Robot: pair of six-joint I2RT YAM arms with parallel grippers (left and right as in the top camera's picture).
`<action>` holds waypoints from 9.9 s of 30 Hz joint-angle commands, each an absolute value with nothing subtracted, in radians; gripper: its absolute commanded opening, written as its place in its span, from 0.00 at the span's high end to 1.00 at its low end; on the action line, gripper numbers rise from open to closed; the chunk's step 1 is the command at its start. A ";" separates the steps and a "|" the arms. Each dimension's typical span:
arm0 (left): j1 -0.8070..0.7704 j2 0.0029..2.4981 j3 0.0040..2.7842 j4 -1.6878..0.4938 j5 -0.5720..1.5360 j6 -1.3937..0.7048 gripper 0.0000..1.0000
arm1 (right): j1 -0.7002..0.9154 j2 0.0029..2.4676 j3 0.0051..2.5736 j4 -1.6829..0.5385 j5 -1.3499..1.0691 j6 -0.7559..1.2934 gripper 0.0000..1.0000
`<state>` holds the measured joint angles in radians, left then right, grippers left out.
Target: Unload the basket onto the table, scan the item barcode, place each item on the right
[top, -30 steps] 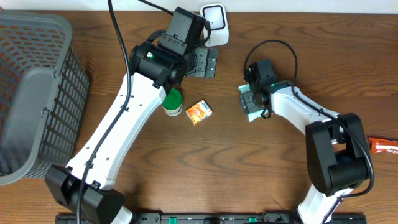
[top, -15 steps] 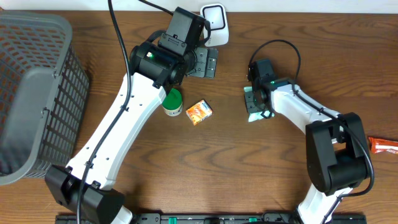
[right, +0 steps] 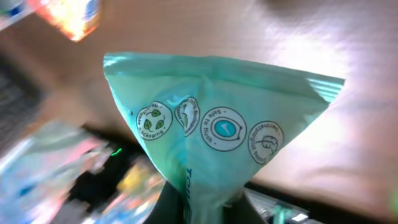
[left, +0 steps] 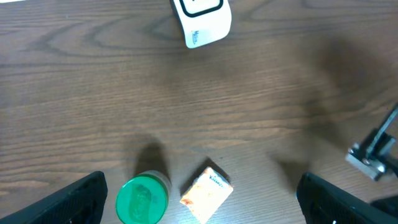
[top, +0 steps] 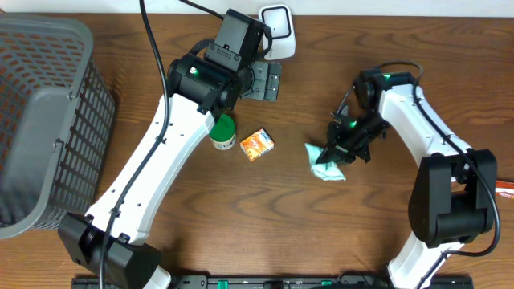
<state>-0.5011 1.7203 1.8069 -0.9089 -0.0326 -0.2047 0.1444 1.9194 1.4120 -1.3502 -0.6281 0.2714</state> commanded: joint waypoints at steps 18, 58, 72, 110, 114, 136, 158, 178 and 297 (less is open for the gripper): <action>-0.498 1.721 1.810 -0.909 -0.038 -0.187 0.02 | 0.011 1.910 1.428 -1.441 -1.084 0.633 0.86; -0.498 1.721 1.810 -0.909 -0.038 -0.187 0.02 | -0.037 1.911 1.427 -1.136 -1.210 0.988 0.93; -0.498 1.721 1.810 -0.909 -0.038 -0.187 0.02 | -0.044 1.911 1.426 -1.143 -1.180 0.971 0.87; -0.498 1.721 1.810 -0.909 -0.038 -0.187 0.02 | -0.033 1.911 1.426 -0.622 -1.562 0.324 0.99; -0.498 1.721 1.810 -0.909 -0.038 -0.187 0.02 | -0.045 1.911 1.425 -0.552 -1.532 0.190 0.99; -0.498 1.721 1.810 -0.909 -0.038 -0.187 0.02 | -0.036 1.911 1.379 -0.571 -1.327 -0.585 0.99; -0.498 1.721 1.810 -0.909 -0.038 -0.187 0.02 | 0.002 1.911 1.362 -0.284 -1.134 -0.851 0.99; -0.498 1.721 1.810 -0.909 -0.038 -0.187 0.02 | -0.064 1.911 1.362 0.336 -1.562 -0.926 0.99; -0.498 1.721 1.810 -0.909 -0.038 -0.187 0.02 | -0.260 1.911 1.361 -1.011 -1.561 0.620 0.99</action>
<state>-0.5011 1.7203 1.8069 -0.9092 -0.0322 -0.2047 -0.2935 1.9186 1.3521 -1.0088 -1.5261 0.6384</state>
